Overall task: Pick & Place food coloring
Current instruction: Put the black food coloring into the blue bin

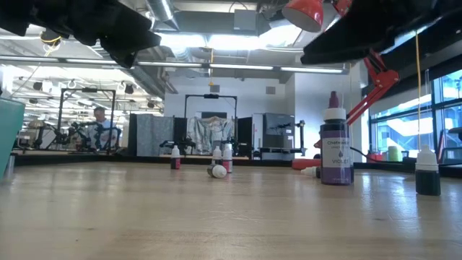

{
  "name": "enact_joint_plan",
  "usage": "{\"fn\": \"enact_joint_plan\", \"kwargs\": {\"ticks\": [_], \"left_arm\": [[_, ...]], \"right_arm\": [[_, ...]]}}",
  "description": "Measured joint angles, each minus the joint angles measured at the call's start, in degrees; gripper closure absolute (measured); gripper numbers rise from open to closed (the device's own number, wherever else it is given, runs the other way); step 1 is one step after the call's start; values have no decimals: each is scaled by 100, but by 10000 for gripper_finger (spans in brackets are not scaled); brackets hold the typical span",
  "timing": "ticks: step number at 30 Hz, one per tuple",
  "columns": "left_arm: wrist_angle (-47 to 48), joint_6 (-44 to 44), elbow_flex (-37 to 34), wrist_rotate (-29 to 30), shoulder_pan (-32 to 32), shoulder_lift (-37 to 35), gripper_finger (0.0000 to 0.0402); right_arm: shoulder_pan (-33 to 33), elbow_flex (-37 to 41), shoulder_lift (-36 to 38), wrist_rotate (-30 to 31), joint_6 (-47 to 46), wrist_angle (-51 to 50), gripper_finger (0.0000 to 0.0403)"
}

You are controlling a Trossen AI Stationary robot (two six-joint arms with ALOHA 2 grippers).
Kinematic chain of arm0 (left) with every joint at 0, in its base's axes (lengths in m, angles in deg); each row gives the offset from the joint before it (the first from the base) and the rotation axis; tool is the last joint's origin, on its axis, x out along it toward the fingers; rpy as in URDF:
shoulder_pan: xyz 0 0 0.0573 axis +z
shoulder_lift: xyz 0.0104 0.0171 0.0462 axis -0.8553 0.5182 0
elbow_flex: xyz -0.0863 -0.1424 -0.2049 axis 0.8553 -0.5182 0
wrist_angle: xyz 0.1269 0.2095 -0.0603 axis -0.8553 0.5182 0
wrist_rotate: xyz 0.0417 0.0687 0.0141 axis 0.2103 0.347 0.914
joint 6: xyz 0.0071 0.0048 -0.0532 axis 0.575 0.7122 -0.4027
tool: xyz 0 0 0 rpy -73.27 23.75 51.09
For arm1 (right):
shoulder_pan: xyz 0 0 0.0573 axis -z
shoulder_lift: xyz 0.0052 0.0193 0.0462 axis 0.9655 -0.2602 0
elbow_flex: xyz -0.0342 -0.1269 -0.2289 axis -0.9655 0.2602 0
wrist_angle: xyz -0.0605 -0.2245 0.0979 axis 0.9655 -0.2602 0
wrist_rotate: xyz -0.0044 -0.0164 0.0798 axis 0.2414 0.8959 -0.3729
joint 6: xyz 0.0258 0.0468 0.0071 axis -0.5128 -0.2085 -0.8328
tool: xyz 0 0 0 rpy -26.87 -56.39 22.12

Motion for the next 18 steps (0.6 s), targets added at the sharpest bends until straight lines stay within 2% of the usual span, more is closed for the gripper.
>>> {"fn": "enact_joint_plan", "kwargs": {"ticks": [3,8,12,15,18], "left_arm": [[21,0,0,0,0,0,260],[31,0,0,0,0,2,260],[102,-3,0,0,0,2,260],[162,-6,0,0,0,2,260],[175,-9,0,0,0,2,260]], "right_arm": [[0,-448,0,-2,-315,-856,199],[0,-1271,2,-242,-1582,-3132,199],[-13,-1640,2,-1027,-2765,-4325,199],[-96,-1676,2,-1824,-3444,-4702,199],[-236,-1676,-114,-2242,-3963,-5007,199]]}}
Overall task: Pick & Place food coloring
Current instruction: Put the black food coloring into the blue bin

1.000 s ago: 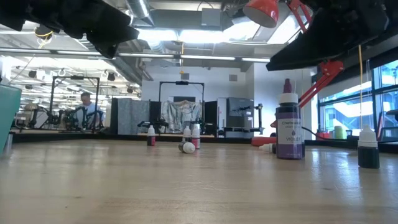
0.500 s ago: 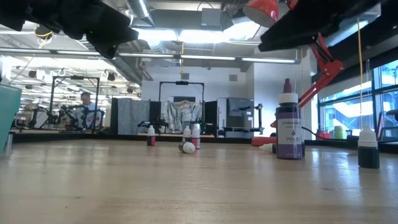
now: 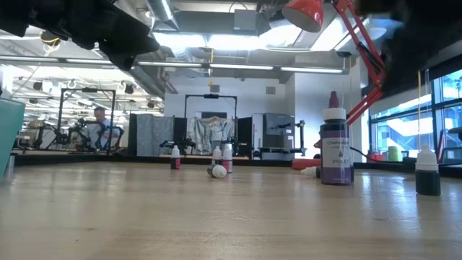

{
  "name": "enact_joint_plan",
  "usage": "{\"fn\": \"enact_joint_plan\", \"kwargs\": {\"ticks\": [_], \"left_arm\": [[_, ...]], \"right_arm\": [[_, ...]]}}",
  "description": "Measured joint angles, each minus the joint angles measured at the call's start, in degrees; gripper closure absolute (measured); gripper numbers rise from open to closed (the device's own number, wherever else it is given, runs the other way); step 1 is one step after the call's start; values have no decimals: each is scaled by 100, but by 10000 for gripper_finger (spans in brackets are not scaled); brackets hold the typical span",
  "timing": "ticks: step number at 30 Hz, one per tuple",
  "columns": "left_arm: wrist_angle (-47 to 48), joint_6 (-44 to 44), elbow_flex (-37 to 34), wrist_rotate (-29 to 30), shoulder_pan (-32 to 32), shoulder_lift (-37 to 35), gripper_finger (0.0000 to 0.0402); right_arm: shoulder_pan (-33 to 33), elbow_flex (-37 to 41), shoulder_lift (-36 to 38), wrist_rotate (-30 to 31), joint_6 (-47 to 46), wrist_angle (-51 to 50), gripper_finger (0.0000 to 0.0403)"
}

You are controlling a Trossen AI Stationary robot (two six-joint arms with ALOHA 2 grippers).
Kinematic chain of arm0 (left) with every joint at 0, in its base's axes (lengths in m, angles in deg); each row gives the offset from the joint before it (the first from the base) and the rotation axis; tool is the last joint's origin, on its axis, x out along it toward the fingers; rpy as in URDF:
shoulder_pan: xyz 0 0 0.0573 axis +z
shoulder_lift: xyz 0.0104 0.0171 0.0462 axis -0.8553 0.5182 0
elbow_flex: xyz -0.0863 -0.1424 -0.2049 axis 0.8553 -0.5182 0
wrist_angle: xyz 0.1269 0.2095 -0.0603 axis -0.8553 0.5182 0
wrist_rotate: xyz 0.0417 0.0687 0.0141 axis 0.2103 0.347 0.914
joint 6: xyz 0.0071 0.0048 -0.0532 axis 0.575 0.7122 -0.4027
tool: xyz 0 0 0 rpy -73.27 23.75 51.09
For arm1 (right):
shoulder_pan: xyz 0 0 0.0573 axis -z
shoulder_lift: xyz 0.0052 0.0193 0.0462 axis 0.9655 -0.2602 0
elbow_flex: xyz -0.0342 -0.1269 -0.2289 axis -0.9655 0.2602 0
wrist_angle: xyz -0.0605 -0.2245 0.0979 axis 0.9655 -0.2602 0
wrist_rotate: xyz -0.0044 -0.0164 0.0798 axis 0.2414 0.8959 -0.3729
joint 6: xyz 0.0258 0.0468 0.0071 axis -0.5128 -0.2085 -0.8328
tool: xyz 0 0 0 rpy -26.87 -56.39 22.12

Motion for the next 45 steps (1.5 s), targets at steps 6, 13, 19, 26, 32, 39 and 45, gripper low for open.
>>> {"fn": "enact_joint_plan", "kwargs": {"ticks": [6,13,19,26,32,39,45], "left_arm": [[6,-10,1,0,0,0,260],[9,-11,1,0,0,0,260],[9,-11,0,0,0,0,260],[11,-7,2,1,0,0,260],[11,-1,2,2,0,0,260],[11,9,2,2,0,0,260],[11,9,2,2,0,0,260]], "right_arm": [[-158,0,-498,-219,-420,-204,199],[-114,0,-1114,-282,-441,-219,199],[-29,0,-1443,-514,-553,-226,199],[48,0,-1591,-616,-525,-250,213],[54,0,-1603,-663,-375,-278,277],[52,-2,-1601,-661,-223,-274,339],[50,-117,-1606,-700,-298,-504,339]]}}
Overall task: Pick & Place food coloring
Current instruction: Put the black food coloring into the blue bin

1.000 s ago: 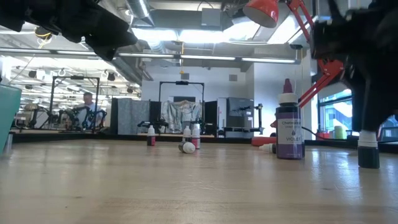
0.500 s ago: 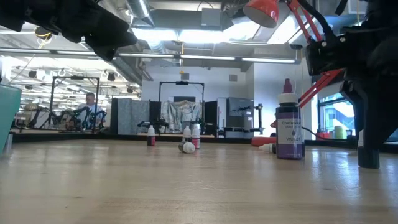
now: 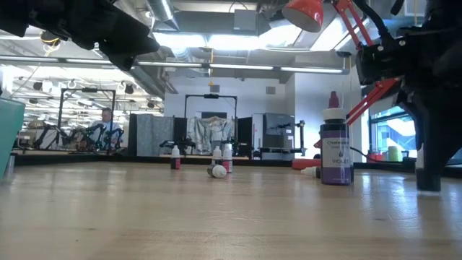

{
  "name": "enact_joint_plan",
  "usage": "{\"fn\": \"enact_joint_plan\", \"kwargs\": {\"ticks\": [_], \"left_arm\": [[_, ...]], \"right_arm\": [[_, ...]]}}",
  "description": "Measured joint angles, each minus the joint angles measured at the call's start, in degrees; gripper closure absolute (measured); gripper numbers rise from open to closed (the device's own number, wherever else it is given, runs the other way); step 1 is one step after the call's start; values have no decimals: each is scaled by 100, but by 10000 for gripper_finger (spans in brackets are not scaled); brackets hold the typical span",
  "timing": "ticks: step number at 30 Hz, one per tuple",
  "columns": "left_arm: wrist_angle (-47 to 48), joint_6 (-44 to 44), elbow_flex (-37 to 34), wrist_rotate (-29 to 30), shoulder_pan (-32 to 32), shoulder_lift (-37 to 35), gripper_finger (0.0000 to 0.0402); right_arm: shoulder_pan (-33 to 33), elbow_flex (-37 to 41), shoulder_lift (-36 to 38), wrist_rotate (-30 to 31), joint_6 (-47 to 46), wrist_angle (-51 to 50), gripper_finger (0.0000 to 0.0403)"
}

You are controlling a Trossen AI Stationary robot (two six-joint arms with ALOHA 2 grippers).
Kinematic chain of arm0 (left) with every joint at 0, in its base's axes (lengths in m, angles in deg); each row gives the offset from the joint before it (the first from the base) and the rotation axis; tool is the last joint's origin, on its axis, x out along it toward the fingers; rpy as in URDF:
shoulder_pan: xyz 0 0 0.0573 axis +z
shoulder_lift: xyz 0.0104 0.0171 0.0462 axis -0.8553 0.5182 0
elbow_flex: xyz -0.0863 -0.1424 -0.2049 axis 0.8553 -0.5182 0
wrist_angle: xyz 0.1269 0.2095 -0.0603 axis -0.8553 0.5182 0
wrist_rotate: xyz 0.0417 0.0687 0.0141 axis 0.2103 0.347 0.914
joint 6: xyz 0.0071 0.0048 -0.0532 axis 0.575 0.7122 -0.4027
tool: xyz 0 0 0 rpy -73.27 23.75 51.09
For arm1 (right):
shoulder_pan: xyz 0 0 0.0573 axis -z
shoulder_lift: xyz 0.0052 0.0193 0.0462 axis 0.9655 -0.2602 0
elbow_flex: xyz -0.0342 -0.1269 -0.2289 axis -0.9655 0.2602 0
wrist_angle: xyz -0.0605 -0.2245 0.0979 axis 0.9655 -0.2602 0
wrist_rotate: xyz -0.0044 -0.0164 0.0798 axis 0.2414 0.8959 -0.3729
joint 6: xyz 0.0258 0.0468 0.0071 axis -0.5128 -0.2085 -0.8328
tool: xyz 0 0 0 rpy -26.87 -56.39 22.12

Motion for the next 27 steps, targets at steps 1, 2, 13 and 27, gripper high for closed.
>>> {"fn": "enact_joint_plan", "kwargs": {"ticks": [1,2,13,27], "left_arm": [[1,0,0,0,-2,0,260],[2,0,0,0,-2,0,260],[3,-15,0,0,-1,2,260],[79,-20,0,0,-2,2,260]], "right_arm": [[-3,-99,0,-39,-80,-208,339],[-6,-227,0,-82,-117,-450,339],[-2,-2769,4,909,-112,-3051,339],[836,-4762,-945,665,3596,-946,339]]}}
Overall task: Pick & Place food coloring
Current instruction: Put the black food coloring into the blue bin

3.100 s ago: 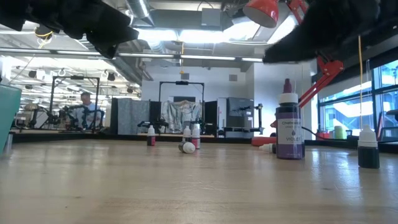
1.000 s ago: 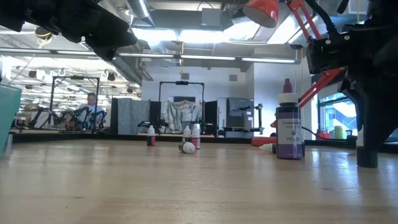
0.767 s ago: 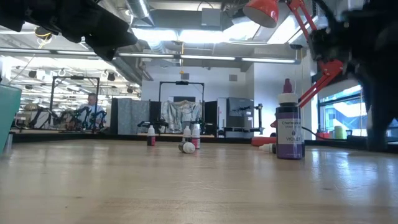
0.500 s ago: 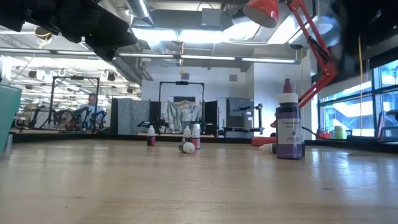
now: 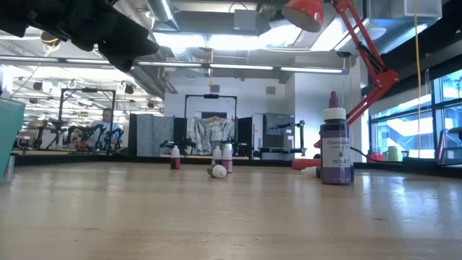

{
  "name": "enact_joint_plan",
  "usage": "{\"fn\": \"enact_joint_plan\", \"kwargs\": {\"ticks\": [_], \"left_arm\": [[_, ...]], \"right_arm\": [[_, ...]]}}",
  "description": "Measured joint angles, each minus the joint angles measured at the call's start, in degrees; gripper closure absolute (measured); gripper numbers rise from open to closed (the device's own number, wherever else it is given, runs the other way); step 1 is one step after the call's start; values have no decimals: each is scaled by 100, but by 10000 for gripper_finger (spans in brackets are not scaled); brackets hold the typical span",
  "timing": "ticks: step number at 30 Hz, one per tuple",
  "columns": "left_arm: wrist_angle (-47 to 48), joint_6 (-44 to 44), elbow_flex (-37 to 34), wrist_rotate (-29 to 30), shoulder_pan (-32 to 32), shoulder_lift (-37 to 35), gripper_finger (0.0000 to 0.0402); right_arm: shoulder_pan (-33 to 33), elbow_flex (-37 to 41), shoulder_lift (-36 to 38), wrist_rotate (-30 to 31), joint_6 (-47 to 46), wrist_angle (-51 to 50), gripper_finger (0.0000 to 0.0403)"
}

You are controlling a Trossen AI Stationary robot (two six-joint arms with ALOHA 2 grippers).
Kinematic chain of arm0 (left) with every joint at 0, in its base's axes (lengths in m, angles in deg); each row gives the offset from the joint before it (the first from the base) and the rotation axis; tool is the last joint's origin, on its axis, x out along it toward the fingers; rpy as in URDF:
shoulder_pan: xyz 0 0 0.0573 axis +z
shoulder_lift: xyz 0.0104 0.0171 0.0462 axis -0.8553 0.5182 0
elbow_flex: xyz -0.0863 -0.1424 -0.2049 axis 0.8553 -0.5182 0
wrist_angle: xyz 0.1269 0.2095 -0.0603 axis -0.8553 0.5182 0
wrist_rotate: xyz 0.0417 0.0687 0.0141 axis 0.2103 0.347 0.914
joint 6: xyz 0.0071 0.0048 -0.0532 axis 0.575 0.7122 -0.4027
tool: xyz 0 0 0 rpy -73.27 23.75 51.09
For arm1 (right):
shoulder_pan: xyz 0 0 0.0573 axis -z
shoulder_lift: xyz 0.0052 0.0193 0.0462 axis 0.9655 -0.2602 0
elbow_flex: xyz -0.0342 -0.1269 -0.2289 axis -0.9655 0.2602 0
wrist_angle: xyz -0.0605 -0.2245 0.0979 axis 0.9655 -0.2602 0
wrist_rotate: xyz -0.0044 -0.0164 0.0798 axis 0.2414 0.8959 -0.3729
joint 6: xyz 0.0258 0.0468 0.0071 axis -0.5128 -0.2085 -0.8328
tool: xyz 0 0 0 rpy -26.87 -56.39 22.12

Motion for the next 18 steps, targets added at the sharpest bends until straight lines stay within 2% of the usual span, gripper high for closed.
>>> {"fn": "enact_joint_plan", "kwargs": {"ticks": [3,9,14,18], "left_arm": [[101,0,0,0,0,0,260],[202,-74,0,0,2,0,260],[202,-83,0,0,2,0,260],[202,-83,0,0,0,0,260]], "right_arm": [[154,-405,-545,-423,487,62,339],[405,-902,-1675,-1617,840,48,338],[445,-1033,-2388,-1952,818,34,326],[441,-1033,-2703,-1987,816,31,329]]}}
